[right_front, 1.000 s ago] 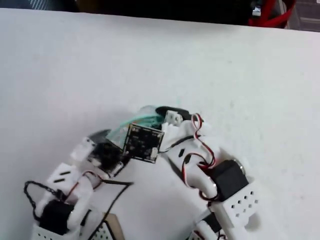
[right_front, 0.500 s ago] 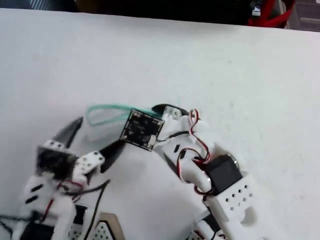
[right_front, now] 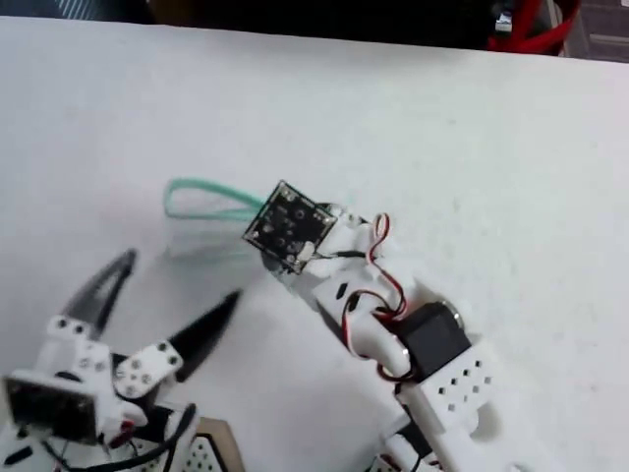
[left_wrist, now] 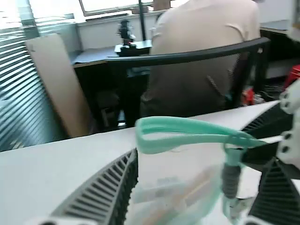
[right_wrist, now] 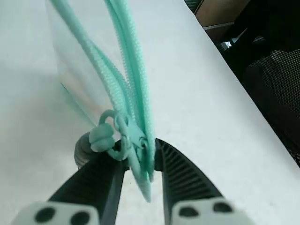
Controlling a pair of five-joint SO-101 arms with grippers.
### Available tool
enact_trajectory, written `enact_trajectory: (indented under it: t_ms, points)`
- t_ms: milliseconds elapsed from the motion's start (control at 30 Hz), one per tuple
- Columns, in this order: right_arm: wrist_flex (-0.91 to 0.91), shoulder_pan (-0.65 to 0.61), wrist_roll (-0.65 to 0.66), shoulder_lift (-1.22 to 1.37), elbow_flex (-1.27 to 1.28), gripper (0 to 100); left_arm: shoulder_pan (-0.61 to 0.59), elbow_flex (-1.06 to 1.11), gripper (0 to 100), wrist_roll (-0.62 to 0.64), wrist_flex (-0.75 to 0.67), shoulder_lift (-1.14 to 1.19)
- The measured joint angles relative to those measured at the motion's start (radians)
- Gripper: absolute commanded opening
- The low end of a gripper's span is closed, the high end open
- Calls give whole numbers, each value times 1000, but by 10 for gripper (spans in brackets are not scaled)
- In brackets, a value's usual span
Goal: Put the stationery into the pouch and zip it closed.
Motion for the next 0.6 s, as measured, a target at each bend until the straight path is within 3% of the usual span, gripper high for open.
enact_trajectory:
  t_ms: [133, 267, 600]
  points:
    - [-41, -23, -74, 12, 0, 19, 158, 132, 358, 2, -89, 0]
    - [-51, -17, -114, 14, 0, 19, 178, 249, 358, -28, -187, 0]
    - [-52, -25, -166, 15, 2, 19, 183, 425, 357, -40, -229, 2]
